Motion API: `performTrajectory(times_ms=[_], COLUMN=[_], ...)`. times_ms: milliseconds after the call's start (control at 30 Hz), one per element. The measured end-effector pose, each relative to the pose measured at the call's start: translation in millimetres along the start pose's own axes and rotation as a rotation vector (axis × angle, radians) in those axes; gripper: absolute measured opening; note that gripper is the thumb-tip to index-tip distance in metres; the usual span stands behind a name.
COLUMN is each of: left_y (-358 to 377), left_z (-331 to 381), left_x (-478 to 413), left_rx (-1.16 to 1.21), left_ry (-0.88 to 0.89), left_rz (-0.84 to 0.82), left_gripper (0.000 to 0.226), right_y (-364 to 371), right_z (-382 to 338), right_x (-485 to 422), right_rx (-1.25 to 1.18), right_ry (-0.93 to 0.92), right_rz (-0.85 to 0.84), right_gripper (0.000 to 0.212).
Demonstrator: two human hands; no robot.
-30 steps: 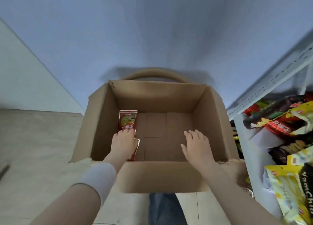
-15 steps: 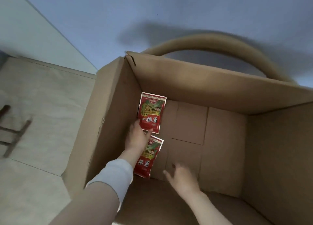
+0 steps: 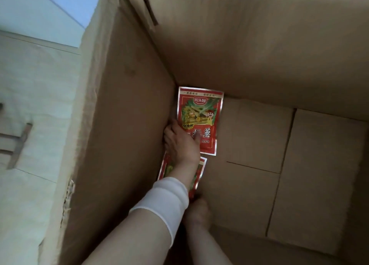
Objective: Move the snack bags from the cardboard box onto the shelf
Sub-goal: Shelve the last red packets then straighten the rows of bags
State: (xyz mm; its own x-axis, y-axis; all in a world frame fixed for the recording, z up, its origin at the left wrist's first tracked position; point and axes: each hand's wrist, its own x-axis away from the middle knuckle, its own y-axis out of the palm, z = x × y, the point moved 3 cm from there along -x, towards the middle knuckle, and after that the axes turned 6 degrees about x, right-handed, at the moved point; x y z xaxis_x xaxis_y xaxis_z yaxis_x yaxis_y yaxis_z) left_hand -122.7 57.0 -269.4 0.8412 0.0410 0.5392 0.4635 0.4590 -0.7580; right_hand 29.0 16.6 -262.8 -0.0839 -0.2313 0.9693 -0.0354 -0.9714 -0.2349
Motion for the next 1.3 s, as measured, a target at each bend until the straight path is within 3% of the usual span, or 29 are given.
performTrajectory(times_ms=[100, 200, 400, 600, 933, 1300], left_y=[-1.2, -3.2, -16.0, -47.1, -151.0, -199.0], left_z=[2.5, 9.8, 20.0, 29.5, 53.9, 87.0], left_x=[-4.6, -8.8, -1.0, 33.5, 161.9, 345.4], left_rx=[0.005, 0.045, 0.398, 0.649, 0.766, 0.656], left_ry=[0.001, 0.024, -0.104, -0.072, 0.04, 0.531], left_rz=[-0.035, -0.114, -0.409, -0.42, -0.476, -0.764], left_gripper=[0.074, 0.06, 0.045, 0.044, 0.03, 0.029], right_y=[2.4, -0.4, -34.6, -95.3, -195.6, -165.2], right_z=[-3.4, 0.8, 31.3, 64.4, 152.6, 320.3], right_x=[3.5, 3.5, 6.6, 22.3, 140.4, 292.7], right_rx=[-0.046, -0.239, -0.365, -0.356, -0.604, -1.07], right_ry=[-0.021, -0.055, -0.215, -0.329, -0.501, -0.655], right_rz=[-0.047, -0.157, -0.24, -0.267, 0.077, 0.587], right_gripper=[0.035, 0.04, 0.042, 0.033, 0.022, 0.018])
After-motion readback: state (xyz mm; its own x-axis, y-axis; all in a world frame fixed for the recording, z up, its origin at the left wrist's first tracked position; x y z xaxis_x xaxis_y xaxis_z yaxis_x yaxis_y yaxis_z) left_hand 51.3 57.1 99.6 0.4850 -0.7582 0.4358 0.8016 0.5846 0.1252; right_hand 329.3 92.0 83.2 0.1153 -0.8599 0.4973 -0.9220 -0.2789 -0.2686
